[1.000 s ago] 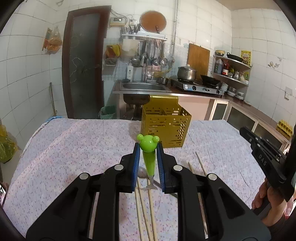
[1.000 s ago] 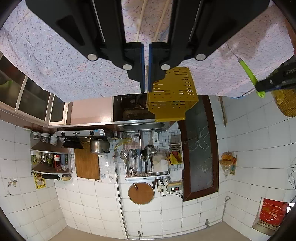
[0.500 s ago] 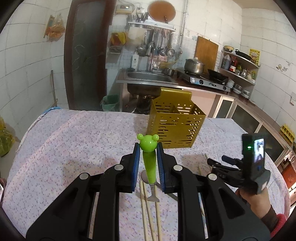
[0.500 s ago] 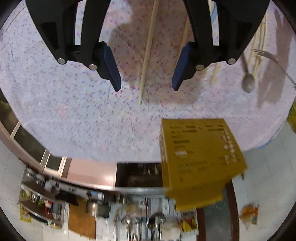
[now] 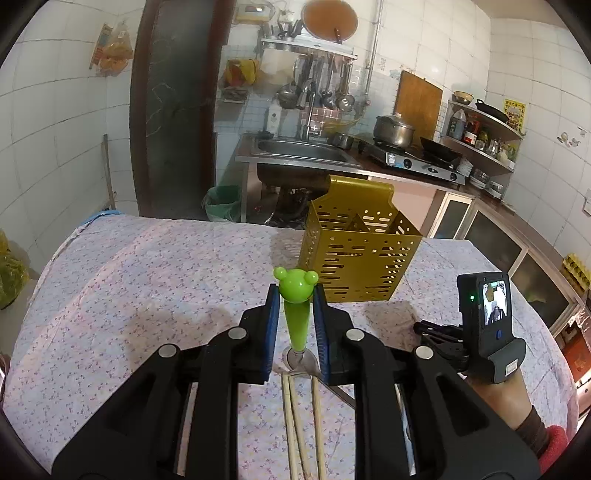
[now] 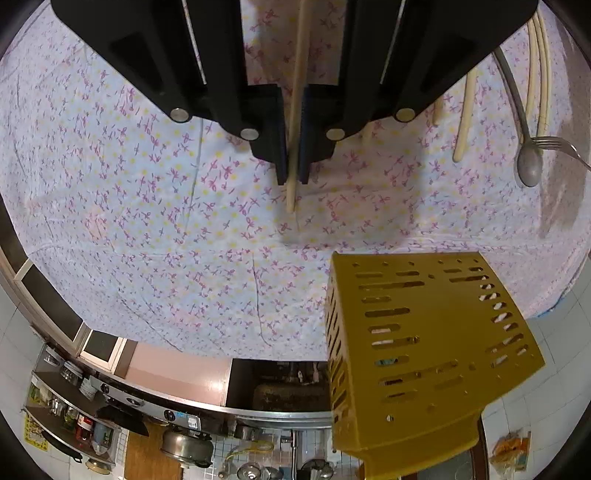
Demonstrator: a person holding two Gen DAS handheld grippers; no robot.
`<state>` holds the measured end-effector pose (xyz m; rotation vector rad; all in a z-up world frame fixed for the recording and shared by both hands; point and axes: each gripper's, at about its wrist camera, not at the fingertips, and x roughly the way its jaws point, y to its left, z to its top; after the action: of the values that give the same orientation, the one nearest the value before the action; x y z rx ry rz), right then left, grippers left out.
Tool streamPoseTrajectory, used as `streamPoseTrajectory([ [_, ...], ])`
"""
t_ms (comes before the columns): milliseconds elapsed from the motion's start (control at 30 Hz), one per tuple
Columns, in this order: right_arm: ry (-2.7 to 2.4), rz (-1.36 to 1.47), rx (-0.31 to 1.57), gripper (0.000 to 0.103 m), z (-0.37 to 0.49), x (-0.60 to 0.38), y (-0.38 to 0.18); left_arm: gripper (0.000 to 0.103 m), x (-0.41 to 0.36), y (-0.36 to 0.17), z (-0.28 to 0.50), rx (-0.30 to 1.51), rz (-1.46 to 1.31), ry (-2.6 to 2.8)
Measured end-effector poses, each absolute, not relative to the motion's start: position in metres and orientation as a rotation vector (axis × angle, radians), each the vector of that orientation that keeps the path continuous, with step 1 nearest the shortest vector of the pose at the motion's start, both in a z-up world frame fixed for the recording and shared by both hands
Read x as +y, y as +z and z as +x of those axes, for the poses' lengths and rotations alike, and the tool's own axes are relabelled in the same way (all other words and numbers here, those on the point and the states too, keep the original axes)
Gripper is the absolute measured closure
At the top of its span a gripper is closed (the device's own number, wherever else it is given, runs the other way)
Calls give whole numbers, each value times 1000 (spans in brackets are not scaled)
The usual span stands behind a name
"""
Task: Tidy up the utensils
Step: 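Lift the green-handled fork with the left tool while the right tool grasps a chopstick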
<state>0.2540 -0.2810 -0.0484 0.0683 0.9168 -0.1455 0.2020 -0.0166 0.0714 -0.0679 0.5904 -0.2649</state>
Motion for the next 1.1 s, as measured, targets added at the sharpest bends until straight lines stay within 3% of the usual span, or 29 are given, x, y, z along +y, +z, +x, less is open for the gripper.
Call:
streamPoseTrajectory([
  [700,-74,135,337,97,140,-276,61,86,-22,68,188,552,-60,-305],
  [1100,-69,121,221,97,122,-273,72,86,-21,91,170,477,-76,-339],
])
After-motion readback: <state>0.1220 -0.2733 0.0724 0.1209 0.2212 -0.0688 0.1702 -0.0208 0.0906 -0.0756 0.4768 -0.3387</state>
